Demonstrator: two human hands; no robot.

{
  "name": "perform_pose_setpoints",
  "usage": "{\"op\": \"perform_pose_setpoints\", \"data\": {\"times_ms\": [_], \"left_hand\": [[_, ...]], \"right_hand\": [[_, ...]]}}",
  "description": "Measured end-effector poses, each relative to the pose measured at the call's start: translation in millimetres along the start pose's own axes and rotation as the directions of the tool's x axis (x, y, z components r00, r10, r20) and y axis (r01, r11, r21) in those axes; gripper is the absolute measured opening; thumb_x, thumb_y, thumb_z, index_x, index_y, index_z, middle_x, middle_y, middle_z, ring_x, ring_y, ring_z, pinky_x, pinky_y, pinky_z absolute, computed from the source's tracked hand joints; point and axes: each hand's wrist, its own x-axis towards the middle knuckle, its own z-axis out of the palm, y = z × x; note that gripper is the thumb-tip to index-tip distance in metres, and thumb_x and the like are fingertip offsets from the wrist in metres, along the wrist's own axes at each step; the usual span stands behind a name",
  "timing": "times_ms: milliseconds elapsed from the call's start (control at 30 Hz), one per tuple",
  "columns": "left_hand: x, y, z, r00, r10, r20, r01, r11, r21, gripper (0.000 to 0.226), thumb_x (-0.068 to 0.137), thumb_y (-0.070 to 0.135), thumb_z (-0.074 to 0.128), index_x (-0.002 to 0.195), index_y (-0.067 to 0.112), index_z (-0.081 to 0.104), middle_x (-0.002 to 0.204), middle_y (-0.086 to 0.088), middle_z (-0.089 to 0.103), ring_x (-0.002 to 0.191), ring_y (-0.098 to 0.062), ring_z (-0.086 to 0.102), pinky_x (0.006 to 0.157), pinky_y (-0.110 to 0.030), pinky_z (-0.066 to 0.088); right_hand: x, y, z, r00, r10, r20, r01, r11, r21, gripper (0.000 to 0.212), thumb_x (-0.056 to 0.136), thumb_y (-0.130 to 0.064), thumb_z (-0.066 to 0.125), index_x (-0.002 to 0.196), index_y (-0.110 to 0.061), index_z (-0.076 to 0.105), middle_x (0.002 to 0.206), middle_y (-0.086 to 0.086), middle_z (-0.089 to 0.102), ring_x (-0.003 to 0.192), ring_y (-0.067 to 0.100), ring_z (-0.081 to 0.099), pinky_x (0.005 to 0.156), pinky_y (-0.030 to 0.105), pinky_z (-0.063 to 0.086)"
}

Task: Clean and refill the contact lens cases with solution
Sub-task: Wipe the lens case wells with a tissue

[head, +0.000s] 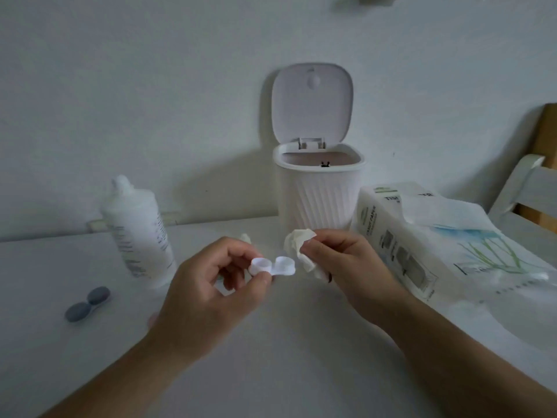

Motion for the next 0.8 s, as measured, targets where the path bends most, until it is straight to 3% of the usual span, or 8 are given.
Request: {"op": "perform_pose_setpoints", "data": {"times_ms": [133, 200, 267, 333, 467, 533, 633, 800], "left_hand": [[-5.7, -3.6, -4.2, 0.998, 0.026, 0.066, -0.024, 0.999, -0.029, 0.013, 0.075, 0.033, 0.074, 0.087, 0.03, 0.07, 0.073, 0.013, 0.066, 0.061, -0.009, 0.058, 0.059, -0.011, 0.041], [-5.1, -4.2, -4.9, 0.997, 0.032, 0.067, -0.031, 0.999, -0.021, 0.015, 0.074, 0.027, 0.078, 0.087, 0.03, 0.071, 0.074, 0.018, 0.066, 0.062, -0.009, 0.058, 0.059, -0.008, 0.039], [-3.9, -6.6, -4.4, 0.997, 0.018, 0.076, -0.015, 0.999, -0.034, 0.018, 0.075, 0.021, 0.08, 0.089, 0.028, 0.072, 0.073, 0.019, 0.066, 0.062, -0.009, 0.058, 0.059, -0.012, 0.041], [-3.9, -9.2, -4.8, 0.994, 0.006, 0.109, 0.001, 0.998, -0.062, 0.018, 0.076, 0.019, 0.079, 0.091, 0.027, 0.073, 0.073, 0.02, 0.066, 0.062, -0.006, 0.057, 0.059, -0.017, 0.043], [-2.1, -11.8, -4.1, 0.992, -0.005, 0.125, 0.017, 0.996, -0.093, 0.022, 0.079, 0.015, 0.078, 0.096, 0.028, 0.073, 0.073, 0.021, 0.065, 0.062, -0.002, 0.054, 0.059, -0.018, 0.044], [-1.2, -12.9, -4.2, 0.994, -0.02, 0.106, 0.031, 0.994, -0.103, 0.022, 0.08, 0.014, 0.077, 0.097, 0.028, 0.074, 0.075, 0.018, 0.066, 0.062, -0.002, 0.054, 0.058, -0.02, 0.044], [-1.0, -12.8, -4.7, 0.995, -0.036, 0.098, 0.045, 0.995, -0.087, 0.022, 0.083, 0.011, 0.078, 0.098, 0.027, 0.074, 0.078, 0.016, 0.068, 0.061, -0.004, 0.053, 0.059, -0.018, 0.046], [0.9, -12.8, -4.2, 0.986, -0.088, 0.14, 0.094, 0.995, -0.038, 0.026, 0.082, 0.014, 0.083, 0.098, 0.032, 0.073, 0.081, 0.02, 0.069, 0.06, -0.006, 0.051, 0.058, -0.017, 0.044]], "right_hand": [[-7.1, -6.6, 5.2, 0.997, -0.009, 0.08, 0.008, 1.0, 0.02, 0.028, 0.088, -0.025, 0.06, 0.064, -0.015, 0.068, 0.053, -0.004, 0.05, 0.05, 0.003, 0.042, 0.051, 0.014, 0.036], [-7.5, -5.2, 5.4, 0.995, 0.03, 0.092, -0.035, 0.998, 0.05, 0.028, 0.086, -0.025, 0.06, 0.068, -0.006, 0.068, 0.061, 0.007, 0.053, 0.059, 0.015, 0.046, 0.061, 0.024, 0.04], [-7.2, -3.0, 4.8, 0.993, 0.079, 0.091, -0.087, 0.992, 0.09, 0.026, 0.084, -0.025, 0.062, 0.07, -0.007, 0.072, 0.069, 0.013, 0.056, 0.067, 0.022, 0.048, 0.067, 0.035, 0.04], [-7.2, -3.3, 6.0, 0.99, 0.094, 0.108, -0.103, 0.991, 0.081, 0.022, 0.08, -0.03, 0.067, 0.071, -0.012, 0.076, 0.069, 0.009, 0.062, 0.067, 0.02, 0.053, 0.067, 0.033, 0.043], [-8.8, -2.7, 5.4, 0.979, 0.113, 0.168, -0.114, 0.994, -0.008, 0.039, 0.073, -0.042, 0.07, 0.091, -0.008, 0.078, 0.091, 0.033, 0.068, 0.081, 0.03, 0.061, 0.078, 0.04, 0.048], [-9.3, -2.9, 6.1, 0.966, 0.147, 0.214, -0.139, 0.989, -0.055, 0.039, 0.074, -0.045, 0.069, 0.091, -0.012, 0.079, 0.088, 0.03, 0.069, 0.079, 0.031, 0.062, 0.073, 0.038, 0.048], [-10.8, -5.1, 7.8, 0.94, 0.189, 0.283, -0.169, 0.981, -0.095, 0.035, 0.077, -0.049, 0.068, 0.088, -0.017, 0.079, 0.08, 0.015, 0.075, 0.07, 0.025, 0.061, 0.06, 0.024, 0.048], [-11.7, -7.4, 7.0, 0.933, 0.198, 0.302, -0.179, 0.98, -0.09, 0.03, 0.079, -0.044, 0.071, 0.091, -0.018, 0.078, 0.078, 0.009, 0.073, 0.069, 0.02, 0.06, 0.058, 0.021, 0.047]]}}
